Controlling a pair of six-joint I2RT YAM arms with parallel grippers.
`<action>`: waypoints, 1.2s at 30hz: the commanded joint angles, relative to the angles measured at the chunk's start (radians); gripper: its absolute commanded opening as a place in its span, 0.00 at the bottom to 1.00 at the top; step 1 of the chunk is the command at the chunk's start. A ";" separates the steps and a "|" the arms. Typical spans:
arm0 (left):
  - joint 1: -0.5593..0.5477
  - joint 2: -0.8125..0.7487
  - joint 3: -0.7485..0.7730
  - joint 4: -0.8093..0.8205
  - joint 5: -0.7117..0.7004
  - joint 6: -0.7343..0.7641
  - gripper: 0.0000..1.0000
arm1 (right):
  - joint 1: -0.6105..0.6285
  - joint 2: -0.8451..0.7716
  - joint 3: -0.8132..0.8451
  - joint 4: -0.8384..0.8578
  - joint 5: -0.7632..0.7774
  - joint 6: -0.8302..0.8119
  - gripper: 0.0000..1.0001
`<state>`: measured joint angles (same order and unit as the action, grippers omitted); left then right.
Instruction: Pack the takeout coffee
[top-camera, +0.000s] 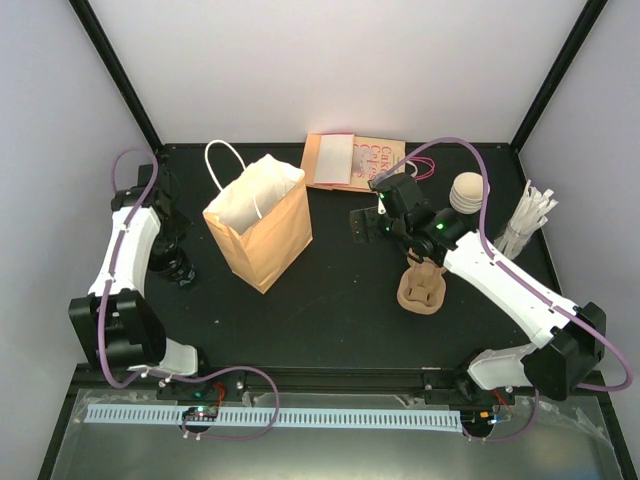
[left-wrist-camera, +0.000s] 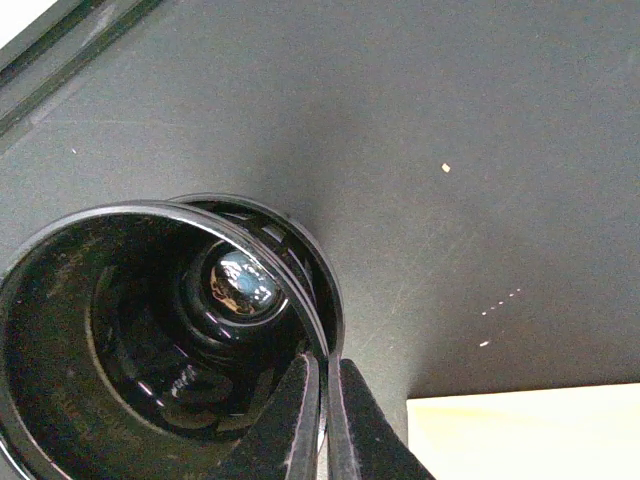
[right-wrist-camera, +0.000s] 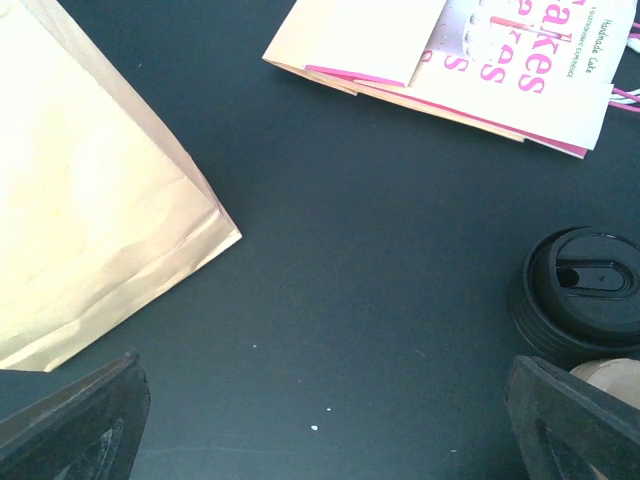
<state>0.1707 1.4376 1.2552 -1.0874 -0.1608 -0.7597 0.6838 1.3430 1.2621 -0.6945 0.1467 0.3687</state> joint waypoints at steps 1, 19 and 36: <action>-0.005 -0.048 0.060 -0.046 -0.031 0.005 0.02 | -0.005 0.005 0.021 0.019 -0.010 0.003 1.00; -0.055 -0.069 0.192 -0.178 -0.130 0.017 0.02 | -0.004 0.020 0.038 0.022 -0.018 -0.001 1.00; -0.066 -0.211 0.319 -0.250 -0.027 0.087 0.01 | -0.004 0.010 0.043 0.026 -0.019 -0.004 1.00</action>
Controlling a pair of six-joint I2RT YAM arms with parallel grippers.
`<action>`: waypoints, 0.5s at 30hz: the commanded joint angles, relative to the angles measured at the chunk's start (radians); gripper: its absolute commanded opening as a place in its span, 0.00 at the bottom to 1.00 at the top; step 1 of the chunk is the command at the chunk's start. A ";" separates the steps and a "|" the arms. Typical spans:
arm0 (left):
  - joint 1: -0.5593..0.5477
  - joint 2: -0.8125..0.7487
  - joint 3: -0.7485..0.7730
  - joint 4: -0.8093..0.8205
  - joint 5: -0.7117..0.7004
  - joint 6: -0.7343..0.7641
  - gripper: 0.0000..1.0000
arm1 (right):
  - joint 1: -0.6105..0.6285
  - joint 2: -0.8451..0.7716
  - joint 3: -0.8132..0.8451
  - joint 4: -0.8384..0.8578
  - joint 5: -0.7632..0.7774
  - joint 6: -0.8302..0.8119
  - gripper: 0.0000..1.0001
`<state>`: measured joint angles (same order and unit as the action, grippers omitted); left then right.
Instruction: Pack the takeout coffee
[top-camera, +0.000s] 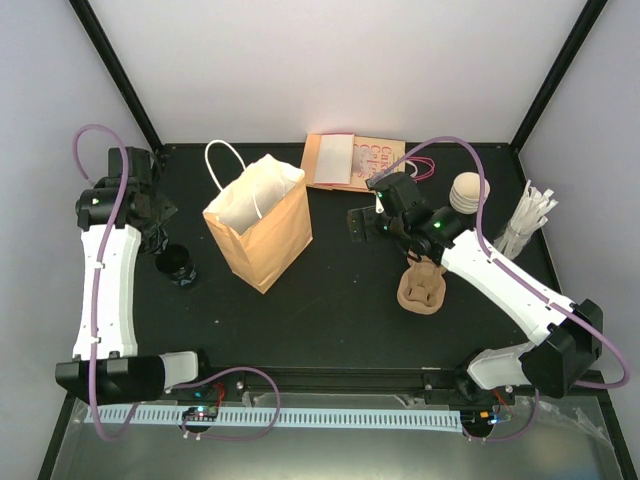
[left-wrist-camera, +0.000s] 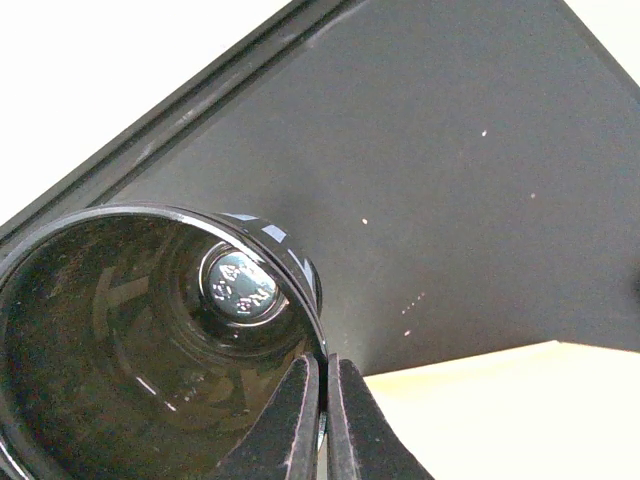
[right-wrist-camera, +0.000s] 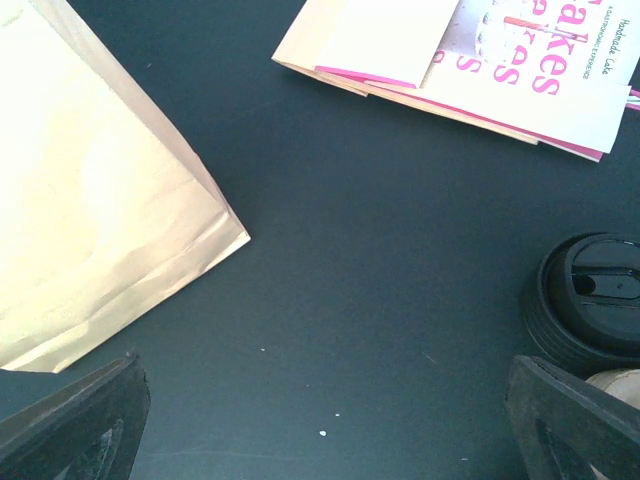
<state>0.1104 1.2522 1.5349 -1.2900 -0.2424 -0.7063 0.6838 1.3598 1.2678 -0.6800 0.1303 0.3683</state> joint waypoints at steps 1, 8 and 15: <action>-0.007 -0.036 0.040 -0.056 0.066 0.045 0.01 | -0.005 -0.007 0.040 0.010 -0.004 -0.003 1.00; -0.008 -0.169 0.002 -0.135 0.115 0.135 0.02 | -0.004 -0.023 0.014 0.035 -0.007 0.001 1.00; -0.042 -0.282 -0.107 -0.153 0.285 0.155 0.02 | -0.004 -0.020 -0.008 0.060 -0.024 -0.001 1.00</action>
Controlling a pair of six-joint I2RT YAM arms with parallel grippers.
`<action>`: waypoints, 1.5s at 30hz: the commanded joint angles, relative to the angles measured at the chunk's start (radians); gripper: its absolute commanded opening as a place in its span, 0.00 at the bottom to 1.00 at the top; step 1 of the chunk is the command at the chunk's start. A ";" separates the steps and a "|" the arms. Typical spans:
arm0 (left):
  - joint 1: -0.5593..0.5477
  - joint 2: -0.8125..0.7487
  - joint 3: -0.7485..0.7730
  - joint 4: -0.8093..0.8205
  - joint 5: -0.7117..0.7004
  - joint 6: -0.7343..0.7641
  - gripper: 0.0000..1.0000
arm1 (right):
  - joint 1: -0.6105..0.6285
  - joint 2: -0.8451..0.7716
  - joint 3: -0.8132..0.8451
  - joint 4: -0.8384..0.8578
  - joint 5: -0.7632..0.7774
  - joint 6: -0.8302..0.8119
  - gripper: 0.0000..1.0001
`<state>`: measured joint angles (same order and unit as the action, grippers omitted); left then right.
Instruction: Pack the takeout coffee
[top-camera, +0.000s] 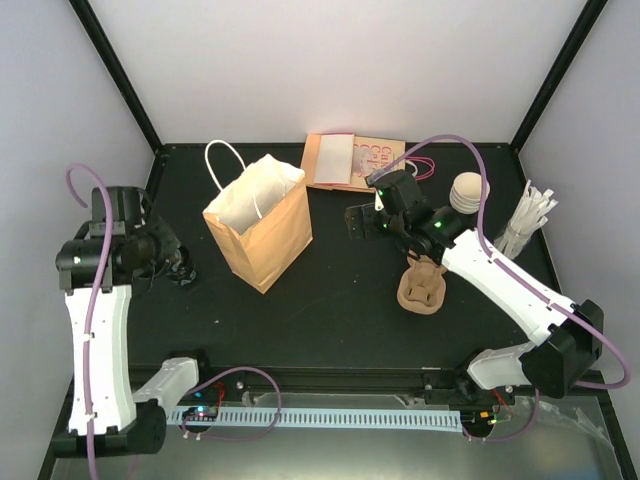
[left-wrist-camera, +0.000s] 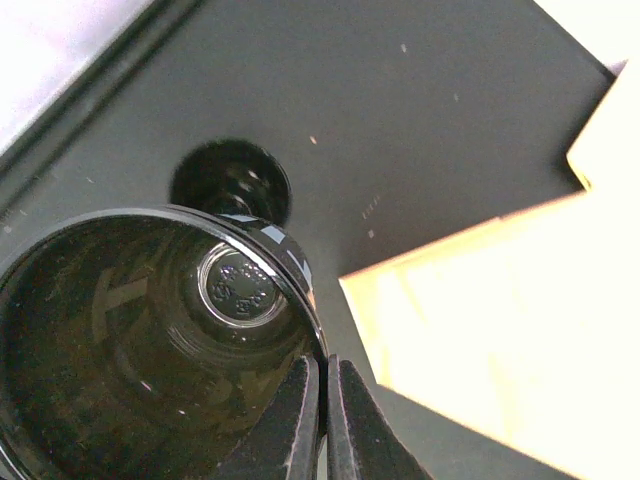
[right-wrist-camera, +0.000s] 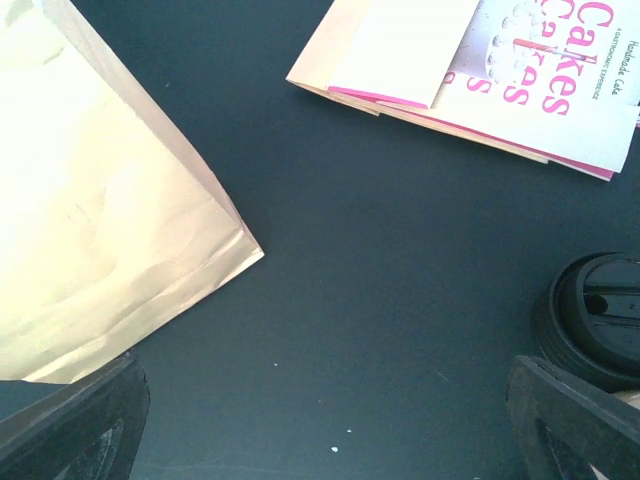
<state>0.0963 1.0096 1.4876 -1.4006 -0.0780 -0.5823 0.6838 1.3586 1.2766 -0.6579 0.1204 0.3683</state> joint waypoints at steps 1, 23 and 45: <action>-0.042 -0.057 -0.088 -0.034 0.139 0.022 0.01 | -0.005 -0.021 -0.023 0.044 -0.016 -0.002 1.00; -0.541 -0.089 -0.173 -0.088 0.049 -0.207 0.02 | -0.004 -0.075 -0.149 0.116 0.012 0.004 1.00; -0.884 -0.024 -0.099 -0.147 -0.002 -0.244 0.02 | -0.006 -0.053 -0.160 0.128 0.033 0.003 1.00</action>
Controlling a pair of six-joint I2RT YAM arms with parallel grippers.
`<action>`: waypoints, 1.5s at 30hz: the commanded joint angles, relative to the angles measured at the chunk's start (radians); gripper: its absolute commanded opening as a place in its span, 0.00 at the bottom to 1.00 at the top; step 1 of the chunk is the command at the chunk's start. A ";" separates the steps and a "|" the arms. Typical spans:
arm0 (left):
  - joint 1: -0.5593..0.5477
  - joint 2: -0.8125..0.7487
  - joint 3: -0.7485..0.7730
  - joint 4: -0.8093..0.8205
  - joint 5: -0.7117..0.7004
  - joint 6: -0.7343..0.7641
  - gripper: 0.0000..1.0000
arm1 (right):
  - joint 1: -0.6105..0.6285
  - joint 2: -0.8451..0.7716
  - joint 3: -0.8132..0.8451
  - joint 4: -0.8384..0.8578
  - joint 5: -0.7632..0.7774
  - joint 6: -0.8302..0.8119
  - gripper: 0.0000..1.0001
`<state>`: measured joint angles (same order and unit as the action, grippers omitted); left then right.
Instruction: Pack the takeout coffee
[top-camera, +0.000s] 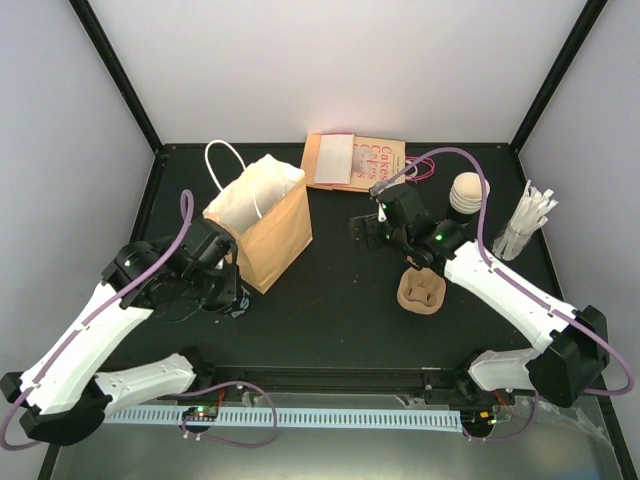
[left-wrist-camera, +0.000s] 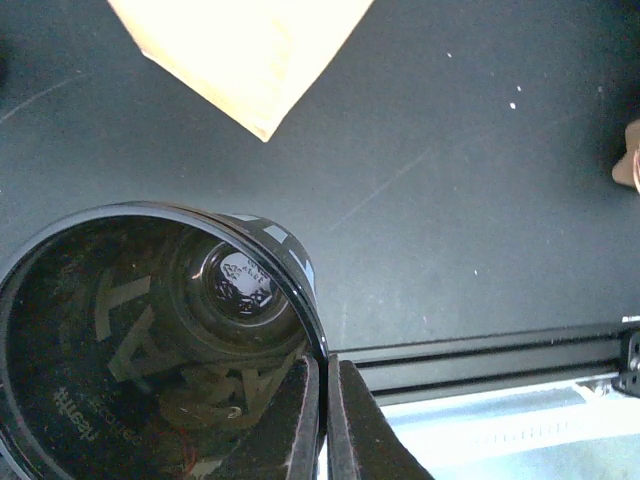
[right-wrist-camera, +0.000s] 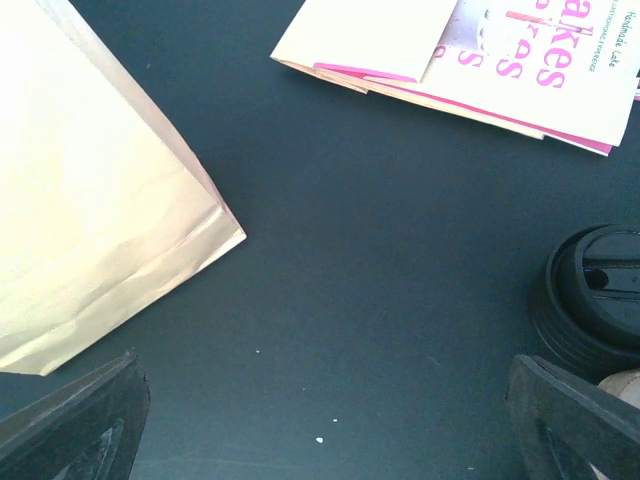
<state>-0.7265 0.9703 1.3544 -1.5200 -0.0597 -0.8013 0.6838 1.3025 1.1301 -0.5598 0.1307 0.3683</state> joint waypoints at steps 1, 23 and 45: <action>-0.082 0.024 0.036 -0.028 -0.023 -0.025 0.01 | -0.007 0.004 -0.014 0.031 0.023 0.005 1.00; -0.312 0.290 0.018 0.207 -0.012 0.131 0.02 | -0.064 -0.078 -0.161 0.058 -0.070 0.040 1.00; -0.304 0.628 0.079 0.335 -0.114 0.282 0.02 | -0.064 -0.190 -0.347 0.171 -0.169 0.061 1.00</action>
<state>-1.0298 1.6051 1.4483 -1.2938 -0.1535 -0.5381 0.6258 1.1263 0.7994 -0.4103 -0.0521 0.4255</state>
